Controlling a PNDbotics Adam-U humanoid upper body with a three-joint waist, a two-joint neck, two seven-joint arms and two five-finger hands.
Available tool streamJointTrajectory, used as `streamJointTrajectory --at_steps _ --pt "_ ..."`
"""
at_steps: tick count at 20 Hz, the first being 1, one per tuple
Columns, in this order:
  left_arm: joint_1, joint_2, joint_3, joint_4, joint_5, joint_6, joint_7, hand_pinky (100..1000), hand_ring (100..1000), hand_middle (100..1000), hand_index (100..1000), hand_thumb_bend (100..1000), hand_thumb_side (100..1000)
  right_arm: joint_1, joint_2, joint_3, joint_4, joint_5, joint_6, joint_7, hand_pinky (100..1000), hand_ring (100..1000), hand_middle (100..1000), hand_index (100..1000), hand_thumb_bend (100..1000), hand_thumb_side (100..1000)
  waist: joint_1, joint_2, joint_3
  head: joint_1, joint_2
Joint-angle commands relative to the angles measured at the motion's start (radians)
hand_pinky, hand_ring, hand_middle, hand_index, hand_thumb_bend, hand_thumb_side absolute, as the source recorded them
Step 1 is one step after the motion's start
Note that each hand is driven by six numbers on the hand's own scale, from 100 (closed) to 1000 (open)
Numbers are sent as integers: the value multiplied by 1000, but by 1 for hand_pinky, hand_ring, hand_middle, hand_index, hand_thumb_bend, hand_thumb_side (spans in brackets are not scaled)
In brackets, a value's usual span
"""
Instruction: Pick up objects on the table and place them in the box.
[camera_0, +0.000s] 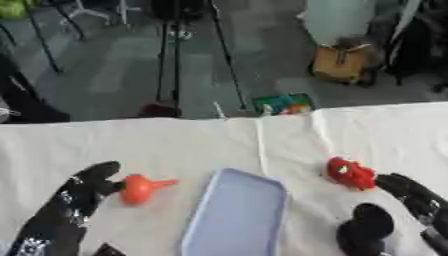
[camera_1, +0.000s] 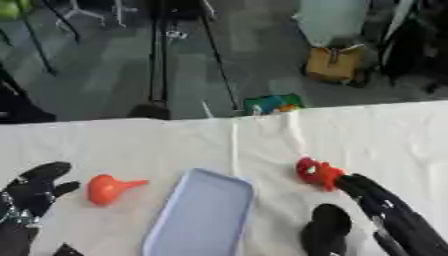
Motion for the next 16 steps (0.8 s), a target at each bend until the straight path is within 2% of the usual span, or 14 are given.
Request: streamJointTrajectory --at_steps 1,11,13,16 --pt "-7 0 4 -14 1 -3 1 870 946 856 800 139 1000 -4 -2 -8 -4 3 -5 10 932 1000 949 1000 682 971 -2 -25 -1 11 -20" --pt "-7 -1 3 -14 -1 -2 -1 871 947 857 800 139 1000 -7 0 -15 6 4 0 -5 926 1000 939 1000 681 965 -2 -23 -2 8 -25" --pt "-6 -1 3 -14 -1 -1 -1 871 947 857 800 139 1000 -6 1 -16 8 4 2 -7 924 1000 935 1000 679 967 -2 -24 -3 -18 -6" --pt "-6 -2 3 -14 0 0 -1 871 948 857 800 139 1000 -5 2 -17 9 4 4 -10 923 1000 933 999 677 969 -2 -26 -3 -83 41"
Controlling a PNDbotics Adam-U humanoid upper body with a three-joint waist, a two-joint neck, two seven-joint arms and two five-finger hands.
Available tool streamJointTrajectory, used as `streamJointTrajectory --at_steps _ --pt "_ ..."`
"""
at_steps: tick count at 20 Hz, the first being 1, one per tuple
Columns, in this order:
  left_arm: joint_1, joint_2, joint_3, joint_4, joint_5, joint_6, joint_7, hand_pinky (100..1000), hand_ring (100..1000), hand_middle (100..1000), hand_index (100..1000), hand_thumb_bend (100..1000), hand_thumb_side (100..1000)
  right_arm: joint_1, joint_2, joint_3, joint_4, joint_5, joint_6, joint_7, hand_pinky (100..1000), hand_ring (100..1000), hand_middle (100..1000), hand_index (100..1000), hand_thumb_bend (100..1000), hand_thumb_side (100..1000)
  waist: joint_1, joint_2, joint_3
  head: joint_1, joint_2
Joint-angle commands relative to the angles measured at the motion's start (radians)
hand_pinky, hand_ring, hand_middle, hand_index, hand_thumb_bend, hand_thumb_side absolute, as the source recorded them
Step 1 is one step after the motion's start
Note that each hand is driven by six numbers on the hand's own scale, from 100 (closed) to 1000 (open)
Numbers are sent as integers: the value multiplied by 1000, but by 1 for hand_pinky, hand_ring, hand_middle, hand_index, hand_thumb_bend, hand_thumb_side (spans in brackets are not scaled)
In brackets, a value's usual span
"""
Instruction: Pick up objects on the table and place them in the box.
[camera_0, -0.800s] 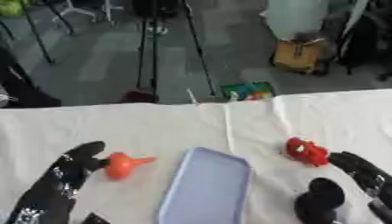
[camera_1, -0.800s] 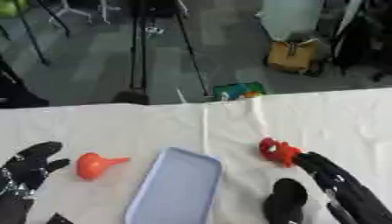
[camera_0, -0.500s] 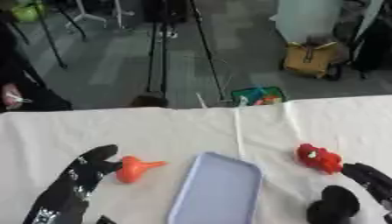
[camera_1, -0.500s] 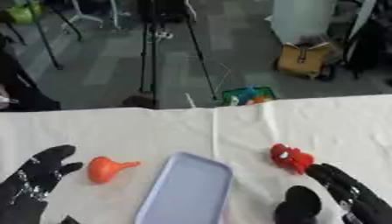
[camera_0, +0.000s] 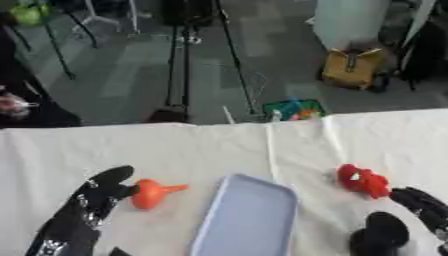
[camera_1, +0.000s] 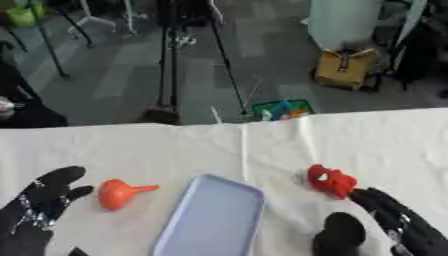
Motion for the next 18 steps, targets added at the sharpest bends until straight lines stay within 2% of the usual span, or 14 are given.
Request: streamJointTrajectory --at_steps 1,2,3,5,8,9,12,15,18 --pt "-6 5 3 -14 0 0 -1 871 948 857 800 140 1000 -5 -5 -8 -7 3 3 -8 922 1000 933 998 677 970 -2 -27 -1 -56 40" --pt "-5 5 3 -14 1 0 -1 871 948 857 800 139 1000 -5 -5 -8 -6 3 4 -8 922 1000 931 997 676 969 0 -28 -1 -85 67" --pt "-5 5 3 -14 1 0 -1 871 948 857 800 139 1000 -5 -5 -8 -6 3 5 -8 922 1000 931 997 676 969 0 -29 -1 -100 81" --pt "-5 5 3 -14 2 0 -1 871 949 858 800 138 1000 -6 -4 -9 -3 3 7 -6 920 1000 930 994 675 969 3 -32 -3 -111 109" --pt "-7 6 3 -14 6 -1 0 872 949 858 800 138 1000 -10 -3 -7 2 3 9 2 919 1000 929 992 674 971 14 -38 -5 -65 136" --pt "-7 6 3 -14 7 -2 1 872 949 858 800 138 1000 -11 -3 -7 4 3 9 4 919 1000 929 992 674 971 16 -40 -5 -55 139" --pt "-7 4 2 -14 10 -2 0 872 950 858 801 136 1000 -19 -5 -6 12 3 11 13 919 1000 930 992 673 971 26 -46 -4 17 142" --pt "-9 3 1 -14 14 -4 -1 872 950 858 801 135 1000 -28 -7 -6 24 4 14 17 918 1000 930 992 672 978 34 -50 -1 54 143" --pt "-10 2 -1 -14 18 -6 -4 873 950 858 801 134 1000 -38 -6 -5 35 8 18 16 917 1000 929 993 673 983 39 -52 5 67 137"
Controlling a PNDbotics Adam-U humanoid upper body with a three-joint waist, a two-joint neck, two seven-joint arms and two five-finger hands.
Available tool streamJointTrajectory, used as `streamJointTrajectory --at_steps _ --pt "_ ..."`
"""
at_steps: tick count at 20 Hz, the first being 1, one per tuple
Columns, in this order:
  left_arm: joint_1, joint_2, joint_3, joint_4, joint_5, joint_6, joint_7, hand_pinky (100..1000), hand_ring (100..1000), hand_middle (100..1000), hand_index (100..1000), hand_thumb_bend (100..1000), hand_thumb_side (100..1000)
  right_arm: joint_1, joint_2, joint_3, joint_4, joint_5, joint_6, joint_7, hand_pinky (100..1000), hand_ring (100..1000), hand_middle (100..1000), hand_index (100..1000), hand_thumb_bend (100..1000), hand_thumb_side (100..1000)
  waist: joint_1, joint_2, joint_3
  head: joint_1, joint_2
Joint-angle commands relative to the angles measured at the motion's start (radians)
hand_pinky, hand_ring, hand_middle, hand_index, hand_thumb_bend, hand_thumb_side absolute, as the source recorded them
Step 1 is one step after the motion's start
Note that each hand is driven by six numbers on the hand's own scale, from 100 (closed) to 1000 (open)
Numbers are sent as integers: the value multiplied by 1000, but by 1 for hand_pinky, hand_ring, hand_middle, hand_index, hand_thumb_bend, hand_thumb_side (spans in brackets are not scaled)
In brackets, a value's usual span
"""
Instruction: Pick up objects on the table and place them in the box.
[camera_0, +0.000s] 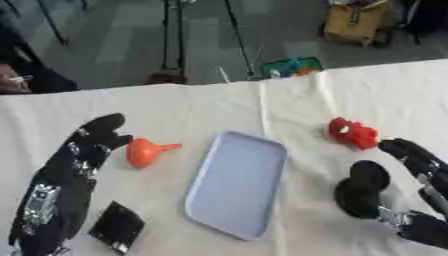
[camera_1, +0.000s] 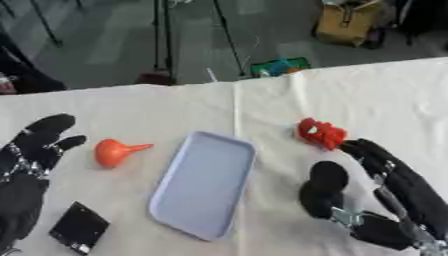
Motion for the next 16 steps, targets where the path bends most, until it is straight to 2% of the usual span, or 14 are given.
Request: streamJointTrajectory --at_steps 1,16 --pt "-10 2 -1 -14 7 -5 -4 873 950 858 801 134 1000 -18 -6 -5 0 10 4 -2 917 1000 929 993 673 983 -1 -30 4 16 -2" --pt "-11 0 -3 -14 12 -5 -10 873 951 859 801 135 1000 -33 -6 -12 21 35 11 -15 919 1000 927 988 674 985 -1 -31 9 23 -17"
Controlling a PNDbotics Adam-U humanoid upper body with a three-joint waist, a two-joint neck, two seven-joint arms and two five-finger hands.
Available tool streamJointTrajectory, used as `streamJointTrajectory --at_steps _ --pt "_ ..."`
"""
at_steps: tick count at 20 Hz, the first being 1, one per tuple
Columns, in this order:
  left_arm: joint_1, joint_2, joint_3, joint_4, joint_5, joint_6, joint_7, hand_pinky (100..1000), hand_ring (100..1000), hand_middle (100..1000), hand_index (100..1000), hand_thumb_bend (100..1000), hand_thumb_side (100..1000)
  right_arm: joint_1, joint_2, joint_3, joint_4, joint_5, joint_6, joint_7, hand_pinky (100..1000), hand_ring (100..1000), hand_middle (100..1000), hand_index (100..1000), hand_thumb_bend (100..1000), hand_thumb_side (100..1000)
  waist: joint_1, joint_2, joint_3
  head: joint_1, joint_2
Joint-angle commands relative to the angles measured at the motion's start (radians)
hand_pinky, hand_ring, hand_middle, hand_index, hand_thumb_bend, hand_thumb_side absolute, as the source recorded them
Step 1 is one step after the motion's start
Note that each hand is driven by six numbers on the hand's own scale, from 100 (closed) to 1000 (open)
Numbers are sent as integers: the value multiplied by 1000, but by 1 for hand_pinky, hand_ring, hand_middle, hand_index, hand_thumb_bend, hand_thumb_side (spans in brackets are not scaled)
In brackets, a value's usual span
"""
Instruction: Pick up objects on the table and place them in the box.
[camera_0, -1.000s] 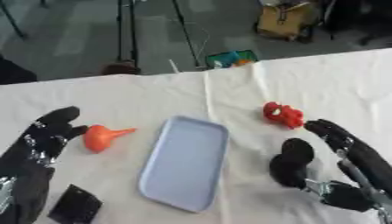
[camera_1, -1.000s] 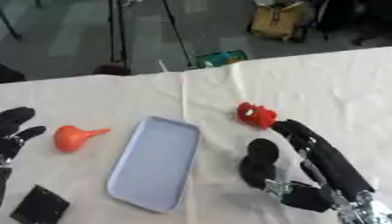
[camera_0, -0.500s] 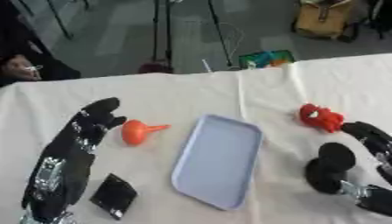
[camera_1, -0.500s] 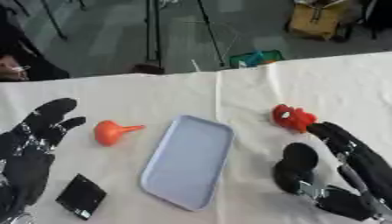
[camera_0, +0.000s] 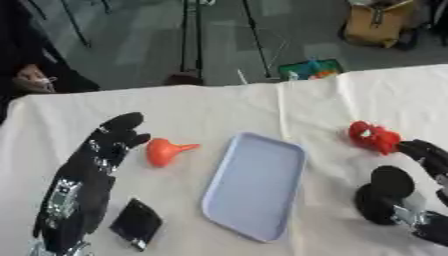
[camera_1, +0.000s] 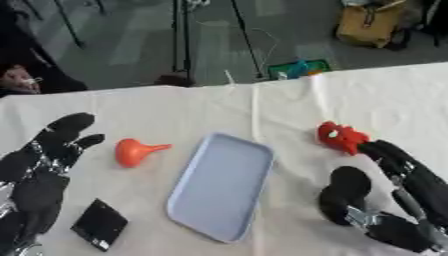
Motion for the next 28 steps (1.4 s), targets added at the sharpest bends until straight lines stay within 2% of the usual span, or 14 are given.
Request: streamJointTrajectory --at_steps 1,9,10,11,21,28 --pt "-10 7 -2 -14 3 -2 -4 873 951 859 801 135 1000 -12 -6 -8 -7 11 2 -6 919 1000 927 988 675 984 -5 -28 1 -1 -13" --pt "-9 7 -3 -14 4 -1 -6 874 952 859 802 135 1000 -13 -8 -14 1 16 -10 6 931 1000 942 1000 693 978 -6 -29 0 -4 -29" --pt "-9 7 -3 -14 4 -1 -7 874 952 859 802 135 1000 -13 -8 -16 3 16 -12 11 932 1000 943 1000 647 943 -6 -29 0 -4 -30" --pt "-9 7 -3 -14 5 -1 -7 874 952 860 802 134 1000 -14 -9 -22 9 18 -9 19 933 1000 944 1000 706 966 -5 -29 0 -4 -33" --pt "-9 6 -5 -14 6 -1 -9 874 953 860 802 133 1000 -38 -19 -52 95 22 -7 67 931 1000 939 1000 725 938 -1 -27 1 -9 -51" --pt "-9 5 -8 -14 6 -1 -12 874 953 860 802 132 1000 -48 -23 -64 140 31 0 59 930 1000 935 1000 728 929 1 -25 2 -11 -57"
